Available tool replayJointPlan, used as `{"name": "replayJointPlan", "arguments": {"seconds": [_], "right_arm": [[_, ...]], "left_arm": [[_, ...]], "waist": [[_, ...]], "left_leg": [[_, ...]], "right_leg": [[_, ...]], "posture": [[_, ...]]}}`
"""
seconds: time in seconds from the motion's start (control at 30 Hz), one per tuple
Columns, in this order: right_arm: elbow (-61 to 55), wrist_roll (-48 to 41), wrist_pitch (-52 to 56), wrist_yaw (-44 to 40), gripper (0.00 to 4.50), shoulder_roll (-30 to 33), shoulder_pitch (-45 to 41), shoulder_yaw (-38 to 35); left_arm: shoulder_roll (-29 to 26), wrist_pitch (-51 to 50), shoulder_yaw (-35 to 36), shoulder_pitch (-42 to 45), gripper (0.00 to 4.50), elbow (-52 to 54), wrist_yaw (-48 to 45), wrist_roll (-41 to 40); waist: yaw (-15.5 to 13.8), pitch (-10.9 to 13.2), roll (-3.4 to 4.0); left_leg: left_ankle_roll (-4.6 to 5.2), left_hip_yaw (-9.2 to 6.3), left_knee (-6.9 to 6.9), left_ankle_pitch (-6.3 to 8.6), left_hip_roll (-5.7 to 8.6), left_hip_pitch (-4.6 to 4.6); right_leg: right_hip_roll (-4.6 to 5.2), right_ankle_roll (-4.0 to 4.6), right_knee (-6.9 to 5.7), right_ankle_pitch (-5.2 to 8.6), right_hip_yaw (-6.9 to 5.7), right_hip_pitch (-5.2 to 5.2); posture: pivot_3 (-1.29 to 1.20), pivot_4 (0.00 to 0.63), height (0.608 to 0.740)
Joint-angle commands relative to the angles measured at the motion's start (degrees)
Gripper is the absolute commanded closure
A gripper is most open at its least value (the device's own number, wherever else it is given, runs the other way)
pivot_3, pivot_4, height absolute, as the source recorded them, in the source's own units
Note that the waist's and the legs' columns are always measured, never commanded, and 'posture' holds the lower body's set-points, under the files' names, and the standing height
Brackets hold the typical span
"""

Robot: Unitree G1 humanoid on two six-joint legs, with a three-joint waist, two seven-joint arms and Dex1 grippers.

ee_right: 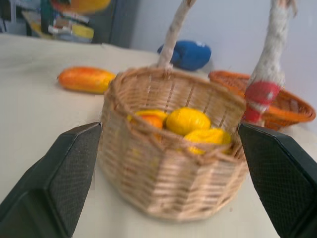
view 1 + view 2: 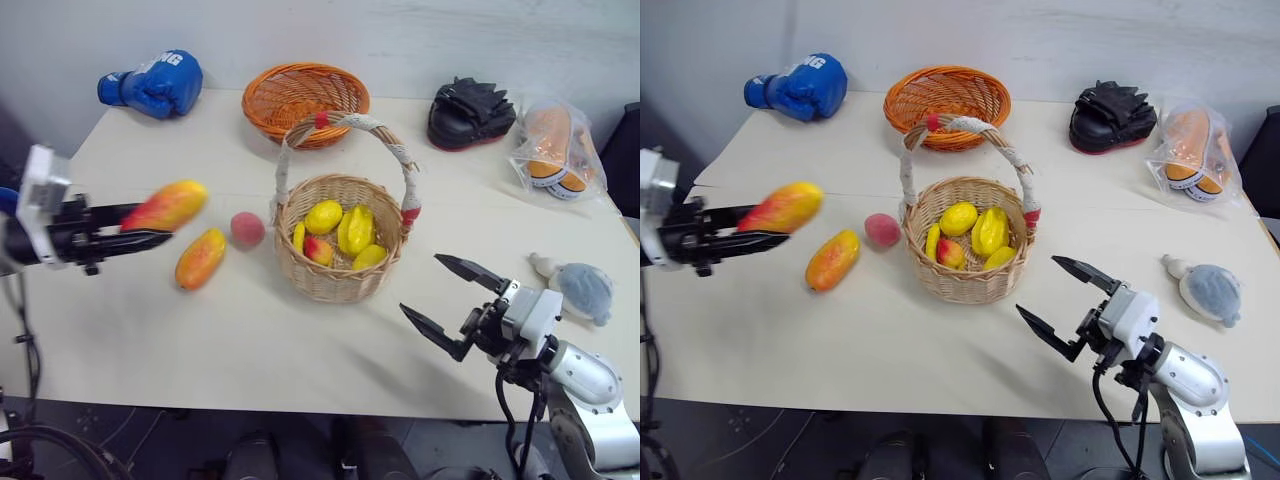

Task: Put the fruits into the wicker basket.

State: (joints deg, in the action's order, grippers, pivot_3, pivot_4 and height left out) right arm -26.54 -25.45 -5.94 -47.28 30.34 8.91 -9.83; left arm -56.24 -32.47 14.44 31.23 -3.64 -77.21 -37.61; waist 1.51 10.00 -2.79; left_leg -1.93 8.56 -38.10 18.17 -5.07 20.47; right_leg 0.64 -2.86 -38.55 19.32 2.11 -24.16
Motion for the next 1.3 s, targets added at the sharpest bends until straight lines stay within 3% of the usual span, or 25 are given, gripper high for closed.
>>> {"name": "replayJointPlan", "arguments": {"seconds": [0.03,0.2,0.43,0.47,0.67,0.7,0.9,1.0,1.13,1.3], "right_arm": [[-1.6,-1.9,0.5,0.1,0.0,0.7,0.0,-1.5],[-3.3,-0.2,0.3,-0.7,0.0,2.1,0.3,-0.1],[-4.5,1.7,-0.1,3.6,0.0,0.8,1.8,-1.7],[-4.5,1.7,-0.2,3.9,0.0,0.5,2.0,-1.8],[-3.3,1.0,-1.3,4.0,0.0,0.0,2.4,-1.9],[-2.9,1.1,-1.8,3.6,0.0,0.1,2.6,-1.9],[1.9,-0.2,-5.4,-0.7,0.0,0.2,0.3,-0.2],[3.4,-1.3,-5.8,-2.6,0.0,0.1,-2.4,1.1],[2.3,-3.4,-3.5,-3.8,0.0,0.3,-6.8,3.1],[0.9,-4.5,-0.8,-4.2,0.0,-0.1,-10.0,6.3]], "left_arm": [[6.2,-3.1,-6.9,5.4,2.67,8.8,4.4,-1.6],[20.3,1.7,-17.8,13.8,2.67,5.7,14.5,8.4],[29.5,4.9,-20.0,17.0,2.67,-0.6,24.1,15.2],[29.8,4.5,-19.9,16.5,1.94,-0.1,24.3,15.1],[28.1,7.9,-19.3,14.4,0.14,2.0,23.1,16.3],[27.4,7.9,-18.8,13.9,0.02,2.7,22.6,16.0],[15.7,8.6,-8.6,3.4,0.02,9.4,17.7,12.1],[10.8,6.6,1.1,-5.2,0.02,11.1,16.8,8.0],[6.4,13.2,16.3,-18.7,0.02,2.7,17.7,10.6],[4.5,19.7,29.9,-30.9,0.02,-12.0,19.5,11.9]], "waist": [[0.1,0.0,0.04],[0.3,0.0,0.18],[0.5,0.1,0.25],[0.5,0.1,0.25],[0.3,0.1,0.26],[0.3,0.1,0.27],[1.3,0.2,0.39],[1.6,0.2,0.48],[2.0,0.2,0.49],[1.7,0.2,0.47]], "left_leg": [[0.01,0.01,0.0,0.0,0.17,-0.06],[0.01,-0.06,0.03,0.0,0.27,-0.36],[-0.06,-0.15,0.08,0.0,0.24,-0.35],[-0.05,-0.15,0.08,0.0,0.25,-0.35],[-0.06,-0.13,0.07,0.0,0.24,-0.35],[-0.06,-0.13,0.07,0.0,0.24,-0.35],[-0.08,-0.09,0.1,-0.01,0.14,-0.4],[-0.09,-0.11,0.12,-0.02,-0.09,-0.4],[-0.06,-0.11,0.1,0.0,-0.13,-0.42],[-0.02,-0.13,0.16,0.07,-0.18,-0.37]], "right_leg": [[-0.02,-0.04,0.02,-0.03,0.06,0.08],[-0.15,-0.05,0.14,-0.03,0.14,0.42],[-0.26,-0.07,0.22,-0.02,0.29,0.37],[-0.24,-0.07,0.21,-0.02,0.3,0.37],[-0.24,-0.08,0.2,-0.02,0.31,0.36],[-0.24,-0.08,0.2,-0.02,0.31,0.36],[-0.24,-0.07,0.15,-0.02,0.3,0.36],[-0.21,-0.04,0.15,0.0,0.26,0.36],[-0.18,-0.02,0.14,0.01,0.21,0.36],[-0.11,0.07,0.26,0.06,0.06,0.3]], "posture": [[0.0,0.15,0.74],[0.0,0.15,0.74],[0.0,0.15,0.74],[0.0,0.15,0.74],[0.0,0.15,0.74],[0.0,0.15,0.74],[0.0,0.15,0.74],[0.0,0.15,0.74],[0.0,0.15,0.74],[0.0,0.15,0.74]]}}
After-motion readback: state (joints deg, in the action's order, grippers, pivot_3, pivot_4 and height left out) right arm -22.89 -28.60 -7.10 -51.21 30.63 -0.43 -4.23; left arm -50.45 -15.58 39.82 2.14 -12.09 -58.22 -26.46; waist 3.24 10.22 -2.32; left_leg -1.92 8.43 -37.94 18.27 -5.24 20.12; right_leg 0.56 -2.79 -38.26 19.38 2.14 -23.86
